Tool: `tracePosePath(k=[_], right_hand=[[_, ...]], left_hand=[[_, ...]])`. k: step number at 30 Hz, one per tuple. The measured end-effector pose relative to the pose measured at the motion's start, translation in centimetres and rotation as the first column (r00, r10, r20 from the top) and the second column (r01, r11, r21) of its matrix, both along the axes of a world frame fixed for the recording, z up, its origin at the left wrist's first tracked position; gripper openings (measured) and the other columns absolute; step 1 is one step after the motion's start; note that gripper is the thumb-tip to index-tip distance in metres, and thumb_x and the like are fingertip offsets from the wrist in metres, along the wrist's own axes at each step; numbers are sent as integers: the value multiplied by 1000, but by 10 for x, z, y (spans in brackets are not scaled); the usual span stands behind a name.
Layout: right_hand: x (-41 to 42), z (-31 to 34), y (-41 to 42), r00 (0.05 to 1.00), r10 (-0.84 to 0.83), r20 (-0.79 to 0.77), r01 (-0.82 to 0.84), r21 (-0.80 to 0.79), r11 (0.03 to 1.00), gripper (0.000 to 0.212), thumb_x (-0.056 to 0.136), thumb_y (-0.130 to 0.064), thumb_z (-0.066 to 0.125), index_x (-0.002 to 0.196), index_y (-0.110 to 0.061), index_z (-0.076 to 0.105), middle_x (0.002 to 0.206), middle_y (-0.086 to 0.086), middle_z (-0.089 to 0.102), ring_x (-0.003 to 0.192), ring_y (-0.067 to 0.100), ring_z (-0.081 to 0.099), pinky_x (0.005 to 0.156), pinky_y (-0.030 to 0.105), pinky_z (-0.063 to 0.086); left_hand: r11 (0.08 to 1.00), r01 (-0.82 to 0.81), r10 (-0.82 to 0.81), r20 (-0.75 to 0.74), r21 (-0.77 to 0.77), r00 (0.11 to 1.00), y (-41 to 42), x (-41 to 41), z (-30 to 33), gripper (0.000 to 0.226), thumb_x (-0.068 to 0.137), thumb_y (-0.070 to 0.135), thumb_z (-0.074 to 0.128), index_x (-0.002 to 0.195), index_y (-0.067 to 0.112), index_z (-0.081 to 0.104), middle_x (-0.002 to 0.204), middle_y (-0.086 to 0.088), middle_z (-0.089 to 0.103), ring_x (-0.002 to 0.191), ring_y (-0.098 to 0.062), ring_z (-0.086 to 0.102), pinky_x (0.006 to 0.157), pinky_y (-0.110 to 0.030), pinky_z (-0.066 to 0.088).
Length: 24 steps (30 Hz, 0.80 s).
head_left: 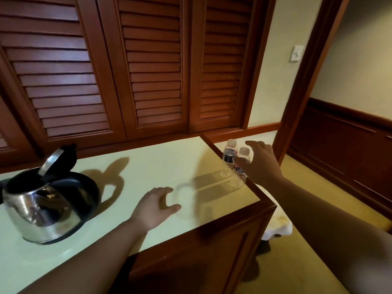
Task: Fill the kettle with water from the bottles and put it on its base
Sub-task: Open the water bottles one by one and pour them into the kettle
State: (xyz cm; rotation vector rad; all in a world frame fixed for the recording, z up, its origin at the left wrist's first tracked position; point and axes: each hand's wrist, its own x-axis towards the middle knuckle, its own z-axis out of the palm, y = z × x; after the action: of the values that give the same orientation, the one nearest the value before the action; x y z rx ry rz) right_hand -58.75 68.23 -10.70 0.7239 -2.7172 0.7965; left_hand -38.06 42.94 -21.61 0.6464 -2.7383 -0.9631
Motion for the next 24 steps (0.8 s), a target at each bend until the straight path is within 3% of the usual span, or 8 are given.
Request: tracePosePath(k=[4, 8, 12, 14, 20, 22, 24], right_hand=[[49, -9, -17, 978, 165, -126, -152, 107, 983, 54, 88, -50, 71, 132, -21, 57, 142, 1, 56, 132, 26, 45, 108, 47, 42], [105, -34, -56, 933, 359, -33, -351, 140, 926, 50, 90, -53, 66, 132, -27, 58, 139, -7, 54, 134, 19, 42, 112, 42, 39], [172, -64, -113, 862, 506, 33, -505, 150, 850, 46, 91, -48, 65, 130, -23, 62, 137, -6, 57, 132, 18, 43, 113, 40, 38], [207, -75, -145, 813, 580, 43, -579, 165, 799, 44, 91, -48, 63, 127, -22, 63, 133, -6, 59, 130, 18, 43, 111, 40, 38], [314, -90, -233, 623, 778, 86, -781, 137, 610, 43, 87, -45, 64, 123, -23, 64, 126, -10, 58, 123, 12, 48, 104, 29, 40], [345, -93, -260, 569, 816, 99, -820, 142, 554, 44, 90, -42, 68, 128, -21, 63, 130, -8, 57, 127, 12, 46, 107, 25, 36], [373, -96, -288, 520, 848, 101, -849, 176, 499, 47, 92, -43, 67, 132, -20, 60, 134, -6, 56, 133, 14, 42, 114, 31, 35]], left_hand=[[1000, 4, -6, -87, -22, 996, -8, 33, 29, 55, 87, 61, 74, 137, 42, 61, 139, 18, 58, 130, -4, 53, 107, -23, 42], [993, 30, -42, -98, -117, 994, -15, 88, 40, 53, 91, 54, 74, 137, 32, 62, 125, 22, 54, 120, 1, 52, 99, -16, 38], [988, 67, -80, -86, -142, 993, -38, 160, 33, 45, 92, 51, 74, 130, 27, 68, 122, 24, 59, 114, 3, 59, 103, -16, 44], [985, 61, -74, -77, -159, 994, -54, 199, 31, 43, 93, 51, 72, 129, 28, 68, 123, 25, 60, 112, 8, 56, 99, -5, 39], [983, -130, 123, -59, -131, 991, -110, 317, 31, 45, 90, 53, 65, 132, 36, 66, 122, 19, 63, 110, 3, 58, 91, -4, 38], [971, -209, 202, -71, -115, 977, -127, 354, 33, 51, 85, 56, 58, 130, 35, 67, 123, 18, 64, 113, 3, 59, 92, 0, 34], [956, -268, 261, -76, -119, 962, -142, 389, 34, 56, 82, 58, 53, 130, 33, 67, 126, 15, 66, 117, 1, 59, 94, -1, 34]])
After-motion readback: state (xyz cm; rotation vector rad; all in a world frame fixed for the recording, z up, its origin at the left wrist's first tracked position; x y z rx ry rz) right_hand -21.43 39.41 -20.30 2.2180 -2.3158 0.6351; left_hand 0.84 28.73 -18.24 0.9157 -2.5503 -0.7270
